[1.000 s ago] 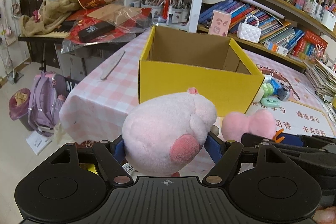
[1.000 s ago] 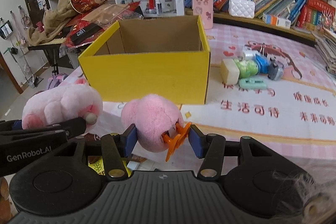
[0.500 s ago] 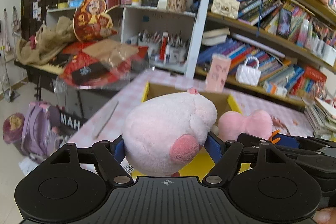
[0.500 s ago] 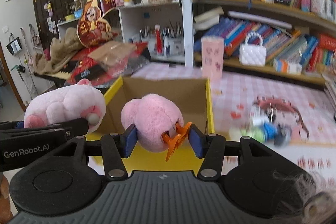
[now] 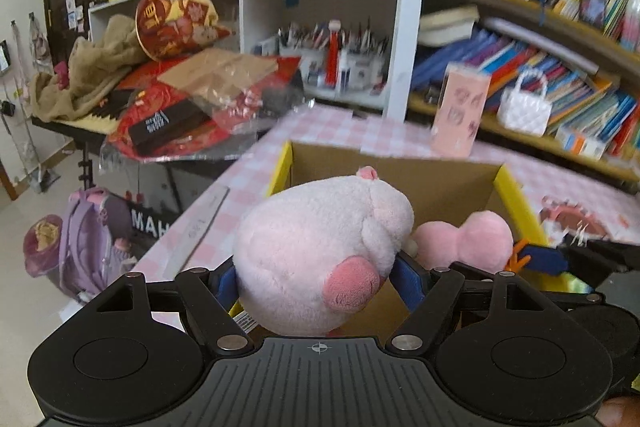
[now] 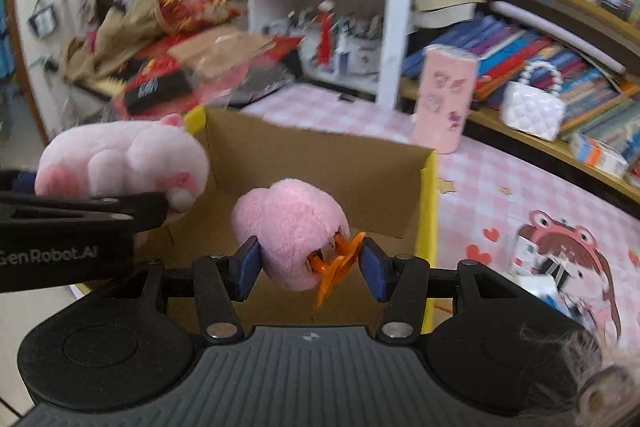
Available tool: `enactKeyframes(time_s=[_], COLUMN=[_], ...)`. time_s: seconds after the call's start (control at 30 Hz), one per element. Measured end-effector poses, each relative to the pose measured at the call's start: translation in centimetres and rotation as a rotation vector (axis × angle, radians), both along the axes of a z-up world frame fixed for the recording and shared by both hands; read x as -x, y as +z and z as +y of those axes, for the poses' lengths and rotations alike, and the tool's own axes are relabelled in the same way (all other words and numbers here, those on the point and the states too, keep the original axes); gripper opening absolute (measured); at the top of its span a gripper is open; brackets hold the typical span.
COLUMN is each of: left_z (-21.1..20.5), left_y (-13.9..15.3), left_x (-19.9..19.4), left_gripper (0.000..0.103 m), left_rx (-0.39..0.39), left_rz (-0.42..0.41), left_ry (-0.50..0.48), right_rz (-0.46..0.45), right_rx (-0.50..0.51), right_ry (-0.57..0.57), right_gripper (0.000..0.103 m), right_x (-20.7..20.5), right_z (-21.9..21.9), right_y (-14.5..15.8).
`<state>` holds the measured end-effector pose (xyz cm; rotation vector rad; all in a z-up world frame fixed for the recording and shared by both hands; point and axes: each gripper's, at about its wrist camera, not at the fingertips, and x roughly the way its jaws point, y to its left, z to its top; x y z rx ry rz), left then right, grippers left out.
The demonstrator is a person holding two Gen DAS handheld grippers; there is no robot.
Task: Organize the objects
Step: 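Lower both plush toys into the yellow box and open both grippers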
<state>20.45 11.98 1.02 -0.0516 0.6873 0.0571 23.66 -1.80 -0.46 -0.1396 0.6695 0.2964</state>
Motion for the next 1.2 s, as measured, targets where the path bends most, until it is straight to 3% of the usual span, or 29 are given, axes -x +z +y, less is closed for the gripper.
enactKeyframes(time_s=[0.17,0.6,0.67,0.7,0.9,1.2], left_z=[-0.6,-1.7,-1.5,-1.5,-1.1,0.2], left_y=[-1.4,-2.3,-1.8,-1.4,1.4,4.0], left_x=[-1.4,-3.5,-3.3,-3.0,-0.9,4.1], left_gripper=[0.077,0.082,0.083,0.083,0.085,0.088], left_rx=[-0.017,-0.037,-0.023,-0.015,-0.007,0.030], left_rz=[0.047,0.074,0.057,0.038,-0.059,-0.162], left_ry=[0.011,0.027,0.027,0.018,0.004,0.035], right_rz=[0.066,0.054,0.056,0.058,0.024,-0.068], right_rx=[0.045,0.109,0.079,0.052,-0.028,-0.125], right_ry=[0.070,0.163,0.140,0.124,0.067,-0.022], right_gripper=[0.050,0.054,0.067,0.069,0.069,0.069], right_x=[-2.1,-4.1,-4.1,-4.1,-3.0,2.3], right_z=[0.1,0.1,-0.2,-0.4,-1.3,-3.3], right_y=[-1.8,-2.2,-2.0,-1.9,0.1,3.8])
